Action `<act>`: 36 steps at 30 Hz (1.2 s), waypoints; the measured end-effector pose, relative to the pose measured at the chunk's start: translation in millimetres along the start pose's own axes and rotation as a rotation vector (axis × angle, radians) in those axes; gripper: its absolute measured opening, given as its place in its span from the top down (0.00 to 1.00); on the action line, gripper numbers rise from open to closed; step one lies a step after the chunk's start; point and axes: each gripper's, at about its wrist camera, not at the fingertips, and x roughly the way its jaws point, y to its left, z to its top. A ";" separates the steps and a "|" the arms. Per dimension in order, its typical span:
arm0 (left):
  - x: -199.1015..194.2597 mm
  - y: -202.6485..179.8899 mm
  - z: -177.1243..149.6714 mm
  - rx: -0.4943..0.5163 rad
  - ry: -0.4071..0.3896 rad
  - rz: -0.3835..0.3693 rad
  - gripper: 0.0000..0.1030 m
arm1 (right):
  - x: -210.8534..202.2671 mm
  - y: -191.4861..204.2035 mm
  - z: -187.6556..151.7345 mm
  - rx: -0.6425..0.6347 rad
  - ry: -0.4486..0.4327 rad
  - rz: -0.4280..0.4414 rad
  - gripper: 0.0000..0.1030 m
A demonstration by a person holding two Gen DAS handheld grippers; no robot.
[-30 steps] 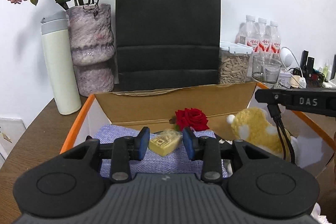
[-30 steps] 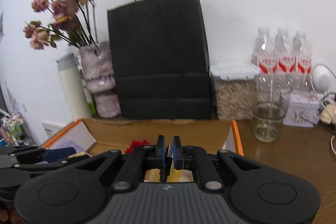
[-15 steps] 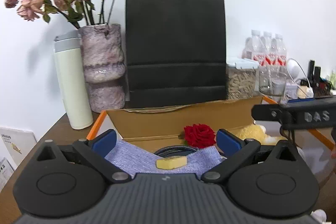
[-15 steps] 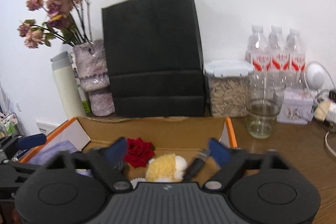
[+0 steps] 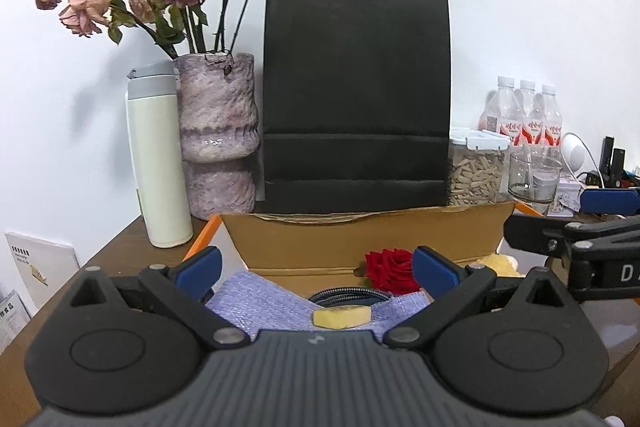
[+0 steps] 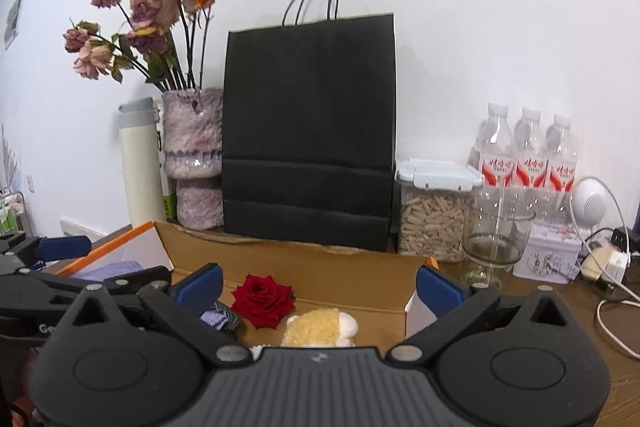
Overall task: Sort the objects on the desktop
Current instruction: 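Withdraw both grippers from the box back toward the desk items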
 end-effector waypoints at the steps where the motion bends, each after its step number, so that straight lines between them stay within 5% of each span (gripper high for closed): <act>1: -1.3 1.0 0.1 -0.006 -0.005 0.003 0.00 | -2.2 0.6 0.3 -0.001 -0.011 0.001 0.00; 21: -64.6 9.6 -20.0 -0.054 -0.033 0.034 0.00 | -70.9 -2.7 -35.5 0.029 -0.054 -0.035 0.00; 36: -100.4 6.6 -52.7 -0.004 0.072 -0.005 0.00 | -115.2 15.6 -78.7 -0.010 0.080 0.005 0.00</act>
